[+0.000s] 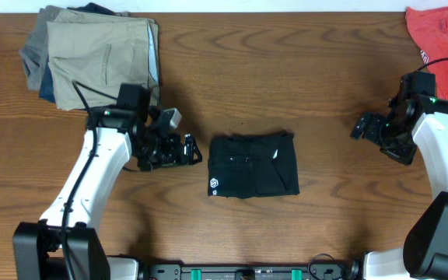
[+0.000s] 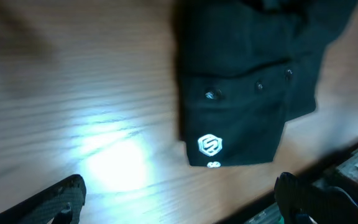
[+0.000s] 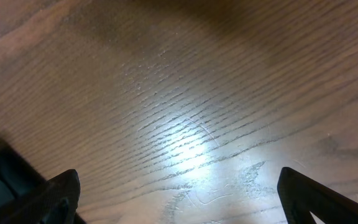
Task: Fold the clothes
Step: 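Move the left gripper to the bundle's left side and grasp it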
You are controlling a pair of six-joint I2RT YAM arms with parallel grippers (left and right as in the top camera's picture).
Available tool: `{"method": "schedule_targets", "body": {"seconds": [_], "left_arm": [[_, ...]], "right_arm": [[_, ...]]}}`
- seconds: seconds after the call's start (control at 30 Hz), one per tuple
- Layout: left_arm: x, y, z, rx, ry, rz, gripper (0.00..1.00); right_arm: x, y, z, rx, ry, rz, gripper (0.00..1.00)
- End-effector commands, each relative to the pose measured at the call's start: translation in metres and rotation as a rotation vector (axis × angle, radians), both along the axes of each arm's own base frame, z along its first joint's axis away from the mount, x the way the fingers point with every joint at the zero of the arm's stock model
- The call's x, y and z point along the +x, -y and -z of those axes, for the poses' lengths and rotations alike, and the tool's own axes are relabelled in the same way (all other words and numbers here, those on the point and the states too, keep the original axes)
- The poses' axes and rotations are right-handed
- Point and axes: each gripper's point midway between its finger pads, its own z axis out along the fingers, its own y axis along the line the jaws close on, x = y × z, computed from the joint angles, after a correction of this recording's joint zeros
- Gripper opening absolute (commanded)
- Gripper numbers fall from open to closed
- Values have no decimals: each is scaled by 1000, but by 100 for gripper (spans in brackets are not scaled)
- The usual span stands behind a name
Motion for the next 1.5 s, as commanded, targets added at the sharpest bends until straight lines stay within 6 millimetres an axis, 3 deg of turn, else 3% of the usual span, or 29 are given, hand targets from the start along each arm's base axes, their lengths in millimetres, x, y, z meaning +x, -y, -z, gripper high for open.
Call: {"method": "schedule_targets", "body": {"seconds": [0.0,0.37,0.8,1.03,1.13,1.3,1.37,1.47], "left_arm": [[-11,23,4,-178,4,66,98],[-13,25,72,-188,-98,-58,98],[-4,77,88,-262,-79,8,98],[9,72,110,-78,-54,-102,98],[10,72,111,-72,-50,-103,69],[13,73,108,-78,-45,-112,33],[17,74,105,-79,-40,-112,6],[25,72,99,-56,-35,-121,6]], "right_arm": [[4,2,-8,-8,26,-7,99],[4,2,-8,-8,27,-7,99],[4,2,-8,-8,26,-7,99],[4,2,-8,-8,27,-7,99],[4,2,-8,-8,26,-7,99],[4,2,-8,-7,26,-6,99],[4,2,-8,-7,26,-6,99],[4,2,-8,-8,26,-7,99]]}}
